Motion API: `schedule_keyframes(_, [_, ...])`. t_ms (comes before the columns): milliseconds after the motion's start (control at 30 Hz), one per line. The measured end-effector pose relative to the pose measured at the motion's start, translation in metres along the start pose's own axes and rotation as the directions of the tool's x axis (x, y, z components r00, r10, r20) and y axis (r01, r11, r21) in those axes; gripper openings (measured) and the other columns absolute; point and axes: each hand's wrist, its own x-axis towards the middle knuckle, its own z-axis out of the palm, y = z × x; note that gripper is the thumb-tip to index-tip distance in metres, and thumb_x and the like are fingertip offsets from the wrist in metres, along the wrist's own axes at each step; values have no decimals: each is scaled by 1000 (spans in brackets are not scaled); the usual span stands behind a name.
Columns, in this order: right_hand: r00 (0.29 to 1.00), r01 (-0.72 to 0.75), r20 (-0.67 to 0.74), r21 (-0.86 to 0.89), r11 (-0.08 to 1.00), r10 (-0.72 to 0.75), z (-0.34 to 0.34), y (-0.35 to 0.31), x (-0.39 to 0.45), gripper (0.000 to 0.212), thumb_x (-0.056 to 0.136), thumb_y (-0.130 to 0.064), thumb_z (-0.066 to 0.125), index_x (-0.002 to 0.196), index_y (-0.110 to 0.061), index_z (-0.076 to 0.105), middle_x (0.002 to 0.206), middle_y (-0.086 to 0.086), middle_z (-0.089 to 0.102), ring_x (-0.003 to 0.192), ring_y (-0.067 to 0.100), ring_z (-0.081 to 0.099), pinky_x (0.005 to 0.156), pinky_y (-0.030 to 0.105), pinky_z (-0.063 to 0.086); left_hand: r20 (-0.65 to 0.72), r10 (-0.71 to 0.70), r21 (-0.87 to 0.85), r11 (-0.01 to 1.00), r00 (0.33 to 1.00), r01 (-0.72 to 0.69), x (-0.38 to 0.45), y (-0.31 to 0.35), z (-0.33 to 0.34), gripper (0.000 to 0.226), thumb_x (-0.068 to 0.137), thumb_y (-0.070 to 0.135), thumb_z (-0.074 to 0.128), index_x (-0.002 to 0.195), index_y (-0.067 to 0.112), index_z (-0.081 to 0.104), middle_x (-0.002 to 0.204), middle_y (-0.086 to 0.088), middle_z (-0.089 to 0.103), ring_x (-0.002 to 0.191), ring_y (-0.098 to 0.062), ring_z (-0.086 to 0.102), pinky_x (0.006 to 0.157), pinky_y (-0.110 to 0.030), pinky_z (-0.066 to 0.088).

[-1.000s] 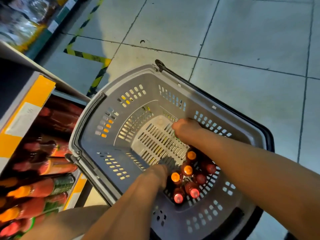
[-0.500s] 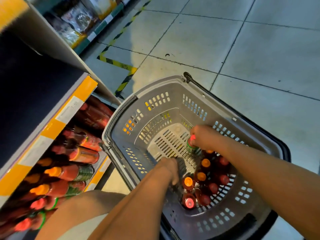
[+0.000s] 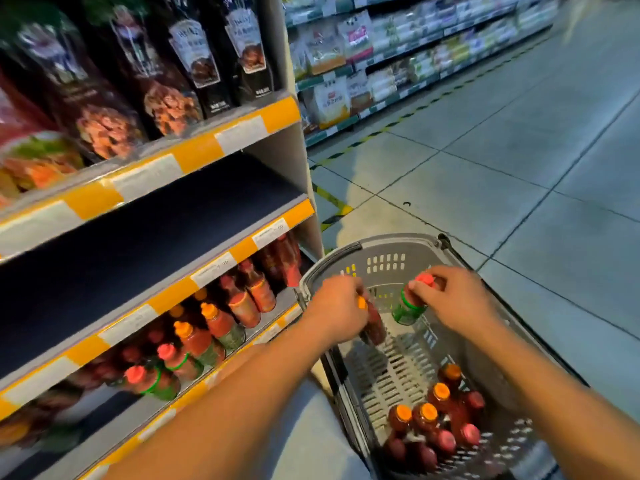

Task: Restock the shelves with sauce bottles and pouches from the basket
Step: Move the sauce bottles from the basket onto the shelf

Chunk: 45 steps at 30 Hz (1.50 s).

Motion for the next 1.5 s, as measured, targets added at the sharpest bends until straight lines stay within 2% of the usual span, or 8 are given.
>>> schedule_keyframes(200, [982, 144, -149, 207, 968, -115, -38, -106, -22, 20, 90, -40, 75, 82, -22, 77, 66, 7, 69, 67, 30, 66, 64, 44, 53, -340, -99, -313, 950, 935, -13, -90, -36, -123, 20, 73, 19, 73, 85, 35, 71, 65, 7, 70, 57, -12, 69, 44, -32, 52])
schedule_keyframes(333, [973, 212, -165, 350, 913, -162, -33, -170, -33, 16, 89, -35, 77, 79, -23, 78, 62, -6, 71, 55, 7, 66, 52, 21, 50, -493, -166, -398, 916, 854, -52, -168, -80, -189, 24, 69, 27, 72, 92, 34, 75, 70, -4, 73, 67, -29, 74, 58, -51, 62])
schedule_keyframes(533, [950, 239, 38, 546, 803, -309, 31, -267, -53, 16, 93, -19, 75, 79, -12, 77, 58, 5, 68, 52, 18, 60, 58, 40, 56, -651, -309, -472, 880, 693, -51, -287, -164, -234, 39, 64, 48, 78, 100, 33, 77, 78, -3, 75, 72, -29, 76, 66, -52, 65])
schedule_keyframes(667, [896, 238, 195, 549, 801, -400, 95, -325, -74, 20, 95, -20, 73, 79, -8, 75, 56, 6, 64, 48, 25, 62, 46, 39, 51, -707, -418, -507, 862, 570, 4, -351, -230, -225, 25, 78, 28, 85, 99, 38, 78, 80, 2, 76, 76, -24, 76, 70, -51, 65])
schedule_keyframes(900, [776, 189, 474, 454, 871, -416, 215, -379, -113, 17, 90, -20, 72, 75, -15, 75, 55, 7, 59, 42, 18, 51, 37, 21, 35, -692, -600, -636, 770, 400, 54, -420, -321, -177, 36, 82, 7, 85, 93, 41, 79, 92, 5, 76, 84, -12, 75, 63, -26, 63])
schedule_keyframes(1067, [709, 283, 565, 321, 904, -423, 287, -391, -124, 10, 84, -28, 75, 79, -21, 78, 65, 0, 71, 61, 22, 66, 62, 42, 53, -643, -697, -710, 698, 317, 94, -426, -372, -133, 31, 81, 8, 86, 93, 36, 80, 91, 15, 75, 84, -7, 73, 63, -20, 61])
schedule_keyframes(1300, [620, 499, 627, 148, 854, -471, 357, -388, -125, 2, 84, -32, 76, 83, -33, 75, 84, -13, 73, 82, 9, 67, 74, 33, 53, -584, -739, -701, 668, 336, 250, -395, -430, -84, 44, 77, 17, 89, 92, 54, 69, 104, 15, 69, 94, 0, 67, 84, -29, 58])
schedule_keyframes(1500, [506, 655, 670, 111, 747, -543, 396, -379, -117, 5, 89, -27, 71, 89, -32, 70, 81, -15, 68, 78, 4, 61, 72, 33, 49, -502, -790, -725, 606, 352, 326, -351, -466, -61, 36, 83, 20, 85, 115, 33, 76, 110, 11, 62, 100, -7, 65, 93, -30, 55])
